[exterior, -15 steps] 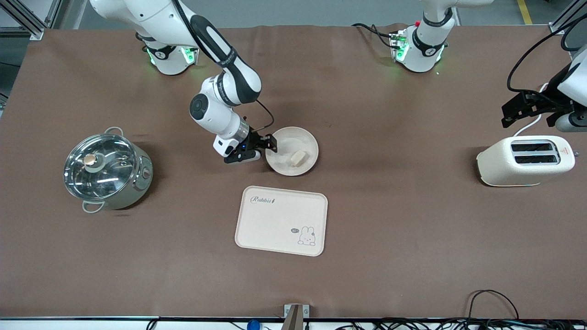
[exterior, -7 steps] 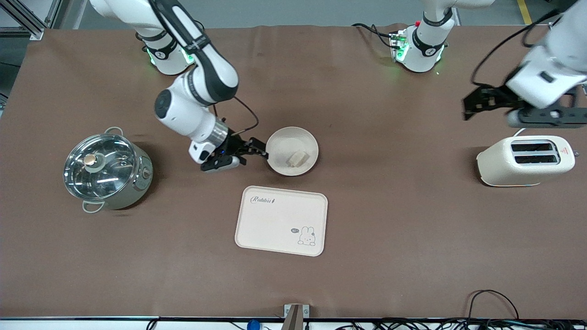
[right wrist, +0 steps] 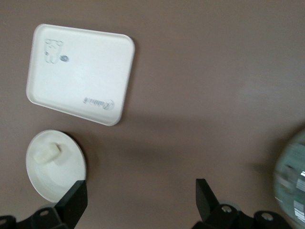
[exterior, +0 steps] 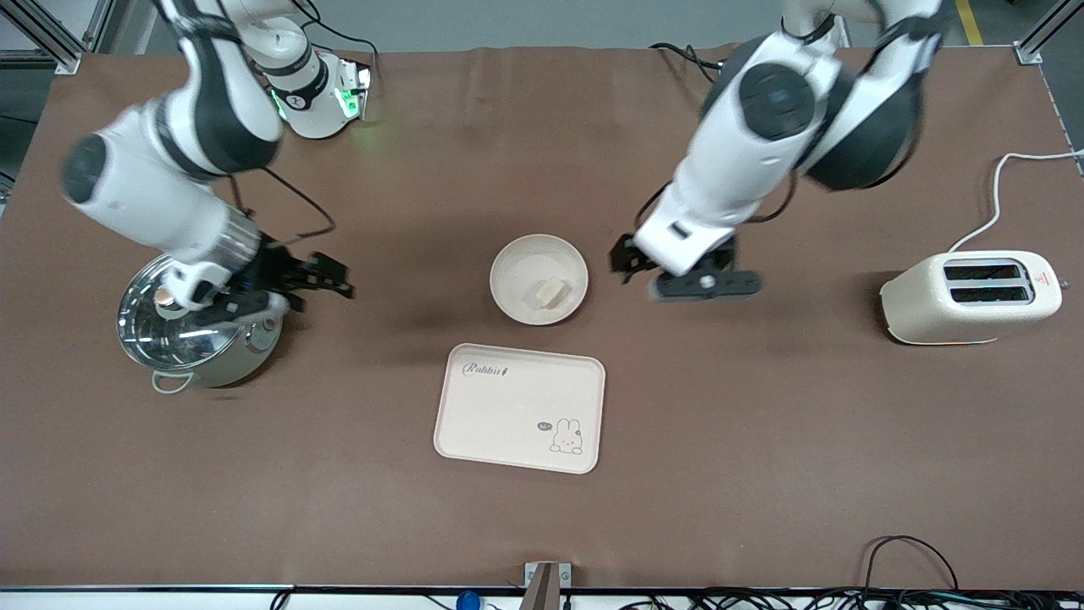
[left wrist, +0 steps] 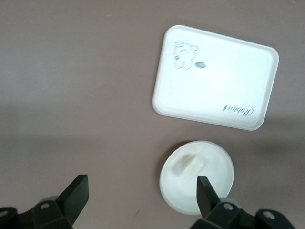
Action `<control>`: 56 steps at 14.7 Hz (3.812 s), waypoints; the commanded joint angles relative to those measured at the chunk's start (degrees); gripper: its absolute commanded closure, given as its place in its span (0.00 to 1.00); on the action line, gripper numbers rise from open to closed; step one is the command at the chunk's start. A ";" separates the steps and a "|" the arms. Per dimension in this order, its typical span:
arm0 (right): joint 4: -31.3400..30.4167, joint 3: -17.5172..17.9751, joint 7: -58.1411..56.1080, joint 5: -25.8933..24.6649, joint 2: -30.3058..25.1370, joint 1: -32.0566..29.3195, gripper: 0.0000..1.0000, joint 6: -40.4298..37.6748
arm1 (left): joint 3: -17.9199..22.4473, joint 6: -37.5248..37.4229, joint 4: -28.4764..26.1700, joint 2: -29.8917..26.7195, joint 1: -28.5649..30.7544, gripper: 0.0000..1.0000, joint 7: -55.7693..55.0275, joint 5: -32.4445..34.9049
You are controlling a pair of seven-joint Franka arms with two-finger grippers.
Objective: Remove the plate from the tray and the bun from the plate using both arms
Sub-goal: 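Withdraw the right gripper while the left gripper reaches the bun, then lower the left gripper onto the plate and grasp the bun, then carry the bun toward the toaster and release it on the table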
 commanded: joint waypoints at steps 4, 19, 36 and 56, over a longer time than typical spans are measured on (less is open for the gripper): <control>9.02 0.49 -0.61 -15.63 -7.58 -8.55 0.00 -20.33 | 0.31 13.20 1.48 11.77 -6.95 0.00 -10.60 11.01; 20.63 -2.94 -1.23 -19.51 -8.38 -10.67 0.00 -29.92 | 0.22 26.66 -12.84 16.27 -17.16 0.00 -36.39 27.11; 20.36 -2.94 -0.70 -18.55 -7.59 -10.84 0.00 -28.87 | -0.05 31.50 -14.87 18.64 -17.16 1.00 -45.70 35.29; 20.10 -3.12 -0.70 -18.37 -7.68 -11.11 0.00 -29.05 | -0.66 27.27 -23.92 8.44 22.13 0.86 29.36 8.66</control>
